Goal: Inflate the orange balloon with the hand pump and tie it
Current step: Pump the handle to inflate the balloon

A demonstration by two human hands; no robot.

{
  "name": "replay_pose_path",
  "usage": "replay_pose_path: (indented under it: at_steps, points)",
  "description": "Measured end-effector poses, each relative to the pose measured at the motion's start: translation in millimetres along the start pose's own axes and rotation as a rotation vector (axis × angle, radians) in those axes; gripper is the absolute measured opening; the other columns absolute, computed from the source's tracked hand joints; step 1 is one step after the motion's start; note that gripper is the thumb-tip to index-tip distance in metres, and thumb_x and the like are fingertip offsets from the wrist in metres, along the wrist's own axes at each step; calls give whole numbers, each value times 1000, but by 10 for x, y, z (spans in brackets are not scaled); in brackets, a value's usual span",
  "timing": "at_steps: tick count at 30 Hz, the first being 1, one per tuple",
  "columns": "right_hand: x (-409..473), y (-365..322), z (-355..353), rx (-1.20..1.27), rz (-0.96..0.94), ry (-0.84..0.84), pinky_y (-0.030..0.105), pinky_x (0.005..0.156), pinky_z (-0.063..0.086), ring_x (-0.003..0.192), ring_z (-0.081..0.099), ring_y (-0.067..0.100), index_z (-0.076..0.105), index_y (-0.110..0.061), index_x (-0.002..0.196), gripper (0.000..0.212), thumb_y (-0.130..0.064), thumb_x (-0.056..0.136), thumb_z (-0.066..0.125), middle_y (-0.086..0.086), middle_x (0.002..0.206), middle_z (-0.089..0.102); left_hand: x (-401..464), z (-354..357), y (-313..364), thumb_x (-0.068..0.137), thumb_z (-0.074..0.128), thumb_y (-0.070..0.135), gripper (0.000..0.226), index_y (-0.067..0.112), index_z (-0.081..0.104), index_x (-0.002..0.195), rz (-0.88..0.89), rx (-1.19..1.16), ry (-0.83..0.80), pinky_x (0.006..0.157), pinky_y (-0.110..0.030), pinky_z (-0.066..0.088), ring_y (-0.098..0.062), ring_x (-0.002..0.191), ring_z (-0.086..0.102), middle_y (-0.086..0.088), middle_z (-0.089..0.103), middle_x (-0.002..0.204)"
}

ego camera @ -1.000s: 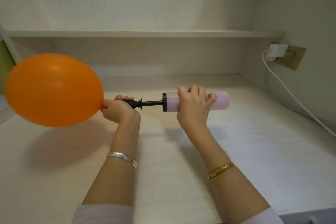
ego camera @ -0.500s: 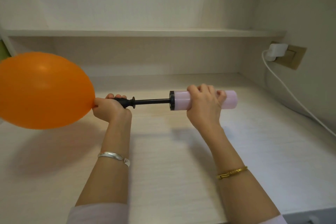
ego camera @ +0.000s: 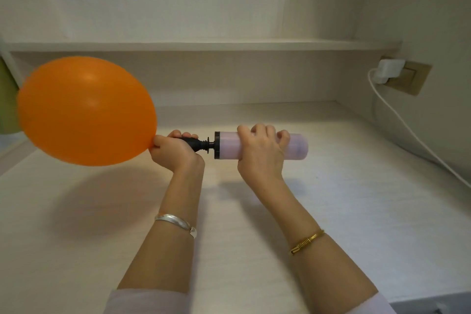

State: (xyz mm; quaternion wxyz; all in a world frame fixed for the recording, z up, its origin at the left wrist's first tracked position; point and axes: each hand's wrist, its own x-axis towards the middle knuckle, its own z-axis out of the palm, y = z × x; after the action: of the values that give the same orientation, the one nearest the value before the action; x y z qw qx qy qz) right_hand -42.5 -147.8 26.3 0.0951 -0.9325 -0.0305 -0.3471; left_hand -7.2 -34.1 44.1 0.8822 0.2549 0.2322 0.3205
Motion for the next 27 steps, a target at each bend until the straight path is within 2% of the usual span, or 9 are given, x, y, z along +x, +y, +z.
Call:
replay_pose_path:
  at_steps: [6, 11, 14, 20, 24, 27]
  points:
    - [53, 372, -121, -44, 86, -27, 38, 87, 14, 98, 44, 26, 52, -20, 101, 42, 3, 67, 54, 5, 100, 54, 164, -40, 148, 93, 26, 14, 20, 16, 35, 75, 18, -21, 46, 46, -23, 46, -14, 39, 40, -1, 42, 56]
    - [26, 271, -119, -94, 123, -10, 42, 90, 16, 97, 43, 30, 50, -17, 98, 41, 7, 65, 51, 9, 99, 53, 125, -31, 80, 94, 26, 15, 18, 15, 38, 81, 20, -5, 52, 45, -22, 46, -14, 40, 40, 0, 42, 55]
    - [3, 85, -86, -66, 102, 19, 45, 92, 17, 97, 44, 33, 52, -13, 98, 37, 8, 69, 48, 14, 97, 54, 47, -19, 18, 94, 26, 17, 17, 14, 39, 84, -8, -10, 23, 48, -24, 46, -14, 42, 41, -1, 42, 56]
    - [-55, -85, -39, -30, 11, 42, 43, 91, 23, 88, 48, 33, 55, -11, 96, 38, 10, 65, 48, 15, 91, 57, -36, -2, -4, 93, 27, 14, 23, 18, 38, 73, 16, 7, -20, 44, -22, 44, -14, 40, 41, -1, 42, 54]
    - [17, 164, -139, -35, 46, 60, 39, 84, 18, 92, 48, 31, 56, -14, 100, 41, 8, 65, 53, 12, 94, 58, 109, -20, 123, 93, 28, 17, 21, 16, 38, 74, 17, -3, 25, 46, -21, 47, -12, 38, 42, 1, 43, 54]
    - [31, 313, -179, -74, 86, 4, 37, 85, 13, 97, 45, 28, 53, -18, 102, 41, 4, 68, 53, 8, 100, 55, 193, -48, 175, 93, 27, 16, 22, 16, 38, 73, 13, -15, 49, 46, -21, 46, -12, 35, 41, 1, 43, 54]
